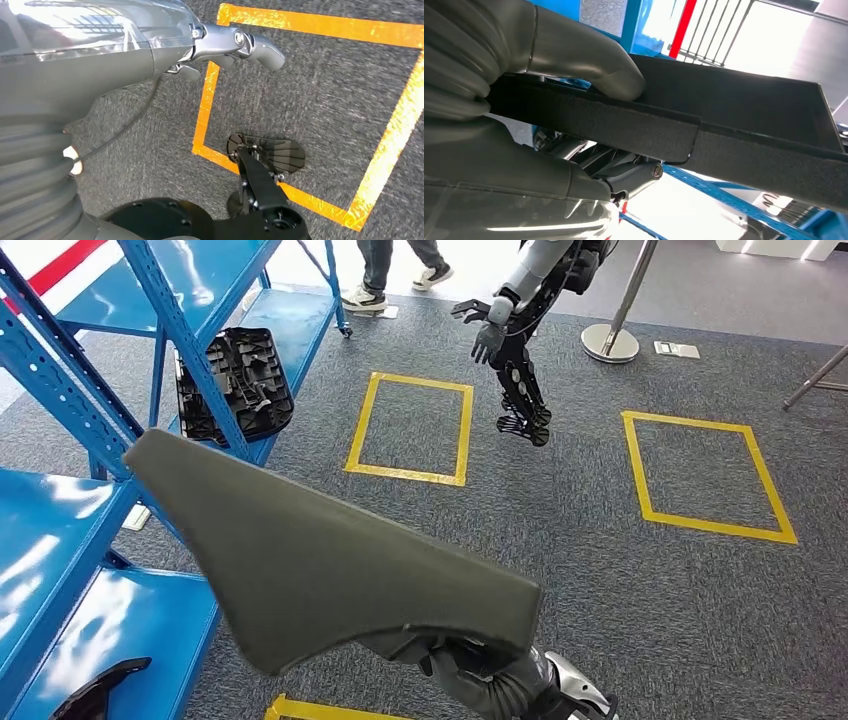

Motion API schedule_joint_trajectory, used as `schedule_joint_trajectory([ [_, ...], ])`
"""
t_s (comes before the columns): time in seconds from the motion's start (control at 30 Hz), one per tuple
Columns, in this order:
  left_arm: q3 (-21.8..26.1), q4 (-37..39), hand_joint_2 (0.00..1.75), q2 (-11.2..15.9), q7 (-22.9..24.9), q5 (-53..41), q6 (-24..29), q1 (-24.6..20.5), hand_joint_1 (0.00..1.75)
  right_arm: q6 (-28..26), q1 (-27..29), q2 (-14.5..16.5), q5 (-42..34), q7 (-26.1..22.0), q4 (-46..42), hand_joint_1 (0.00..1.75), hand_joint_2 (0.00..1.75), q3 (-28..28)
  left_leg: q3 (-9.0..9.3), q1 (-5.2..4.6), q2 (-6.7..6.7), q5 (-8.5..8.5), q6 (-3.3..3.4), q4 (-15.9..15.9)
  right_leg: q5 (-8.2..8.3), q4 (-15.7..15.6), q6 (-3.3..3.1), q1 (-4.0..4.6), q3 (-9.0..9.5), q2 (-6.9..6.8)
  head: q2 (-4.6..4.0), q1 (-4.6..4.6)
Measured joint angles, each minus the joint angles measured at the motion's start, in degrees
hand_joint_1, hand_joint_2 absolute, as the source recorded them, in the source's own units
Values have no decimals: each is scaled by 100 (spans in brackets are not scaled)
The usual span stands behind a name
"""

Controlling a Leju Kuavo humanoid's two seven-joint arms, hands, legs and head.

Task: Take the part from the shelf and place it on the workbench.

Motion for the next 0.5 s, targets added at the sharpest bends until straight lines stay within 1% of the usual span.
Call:
schedule_joint_trajectory([
  [0.03, 0, 1, 175, -6, 4, -19, -8, -5, 0, -7, -1, 5, 24, 18, -44, 175, 175, 35, 15, -12, 32, -19, -26, 1, 100, -304, -11, 19, 148, -83, 0, -2],
  [0.07, -1, 2, 175, -13, 10, -37, -11, -9, 0, -16, 2, 10, 43, 39, -86, 175, 175, 63, 29, -25, 63, -34, -52, -4, 131, -474, -21, 41, 226, -140, 0, -3],
  [0.1, -1, 2, 175, -20, 17, -55, -12, -11, 0, -26, 10, 15, 59, 58, -124, 175, 175, 87, 44, -37, 96, -42, -81, -19, 108, -524, -35, 66, 242, -150, 0, -5],
  [0.17, -7, 3, 175, -44, 33, -86, -13, -22, 0, -43, 31, 19, 87, 96, -197, 175, 175, 125, 93, -32, 151, -57, -140, -55, 116, -558, -88, 66, 249, -72, 0, -7],
  [0.2, -10, 3, 175, -56, 39, -99, -13, -28, 0, -48, 41, 21, 97, 109, -234, 175, 175, 144, 105, -26, 116, -94, -166, -29, 120, -580, -123, 55, 270, -35, 0, -7],
  [0.23, -14, 3, 175, -64, 46, -109, -15, -34, 0, -51, 44, 26, 105, 124, -269, 175, 175, 163, 73, -19, 37, -179, -183, 89, 123, -602, -160, 40, 295, -2, 0, -8],
  [0.27, -17, 5, 175, -71, 56, -116, -19, -35, 0, -55, 48, 32, 114, 141, -300, 175, 175, 182, -23, -15, -71, -318, -191, 332, 122, -617, -195, 24, 323, 31, 0, -9],
  [0.3, -17, 8, 175, -74, 63, -121, -23, -30, 0, -58, 51, 38, 122, 159, -320, 175, 175, 202, -181, -18, -178, -484, -190, 682, 113, -619, -221, 29, 340, 67, 0, -10],
  [0.33, -17, 11, 175, -78, 73, -128, -27, -20, 0, -60, 52, 41, 129, 180, -330, 175, 175, 220, -377, -20, -241, -642, -190, 1081, 104, -616, -241, 35, 351, 109, 0, -10],
  [0.37, -17, 14, 175, -80, 81, -136, -31, -9, 0, -63, 55, 42, 135, 204, -334, 175, 175, 238, -548, -23, -273, -731, -189, 1403, 97, -613, -251, 41, 361, 162, 0, -11],
  [0.4, -18, 16, 175, -81, 86, -147, -38, -2, 0, -68, 58, 41, 137, 226, -338, 175, 175, 253, -649, -24, -286, -724, -188, 1560, 91, -609, -256, 46, 369, 215, 0, -11],
  [0.43, -20, 17, 175, -81, 89, -161, -49, -1, 0, -77, 59, 37, 137, 246, -346, 175, 175, 266, -651, -22, -293, -601, -186, 1491, 85, -604, -254, 47, 381, 274, 0, -11],
  [0.47, -24, 20, 175, -81, 89, -175, -62, -4, 0, -88, 60, 33, 137, 268, -357, 175, 175, 277, -547, -15, -320, -386, -186, 1195, 74, -597, -243, 42, 396, 333, 0, -11],
  [0.5, -30, 24, 175, -82, 86, -190, -73, -7, 0, -97, 59, 27, 137, 287, -368, 175, 175, 289, -398, 3, -422, -178, -185, 814, 59, -584, -223, 33, 405, 388, 0, -11],
])
